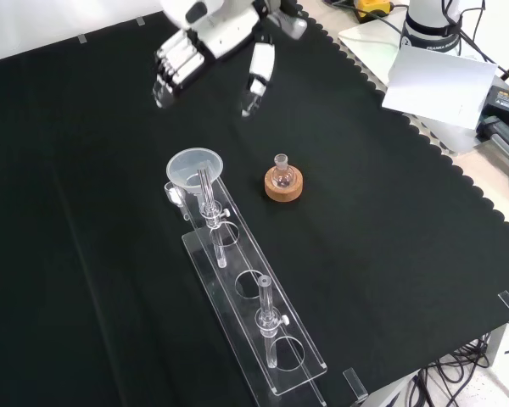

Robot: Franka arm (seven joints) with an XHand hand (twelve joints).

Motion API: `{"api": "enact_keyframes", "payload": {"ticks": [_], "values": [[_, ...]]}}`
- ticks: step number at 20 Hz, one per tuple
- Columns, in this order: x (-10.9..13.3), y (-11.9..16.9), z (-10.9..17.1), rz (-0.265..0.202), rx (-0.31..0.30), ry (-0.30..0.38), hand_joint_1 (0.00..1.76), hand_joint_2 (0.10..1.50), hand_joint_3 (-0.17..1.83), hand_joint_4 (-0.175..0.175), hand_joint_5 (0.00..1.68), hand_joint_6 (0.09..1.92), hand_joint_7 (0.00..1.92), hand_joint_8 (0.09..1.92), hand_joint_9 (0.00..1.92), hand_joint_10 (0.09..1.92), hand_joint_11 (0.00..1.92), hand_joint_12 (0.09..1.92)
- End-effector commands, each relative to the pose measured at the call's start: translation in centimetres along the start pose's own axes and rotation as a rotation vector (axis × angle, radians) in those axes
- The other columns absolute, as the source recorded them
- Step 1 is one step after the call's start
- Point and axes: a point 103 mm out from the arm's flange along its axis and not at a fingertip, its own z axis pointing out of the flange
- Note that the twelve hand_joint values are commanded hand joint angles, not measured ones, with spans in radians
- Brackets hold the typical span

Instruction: Pick up the funnel from the transparent funnel stand.

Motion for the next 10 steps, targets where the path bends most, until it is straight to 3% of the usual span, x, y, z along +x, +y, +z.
{"api": "enact_keyframes", "payload": {"ticks": [1,6,10], "values": [[0.9,2.3,1.4,0.016,0.074,-0.037,0.46,0.86,0.24,0.008,0.18,0.09,0.00,0.49,0.12,0.75,0.05,1.43],[1.4,3.0,1.8,0.018,0.126,-0.054,0.54,0.79,0.22,0.008,0.18,0.09,0.00,0.48,0.13,0.77,0.10,1.44],[1.9,3.6,2.1,-0.008,0.165,-0.060,0.61,0.75,0.23,0.012,0.18,0.09,0.00,0.42,0.11,0.80,0.14,1.47]]}}
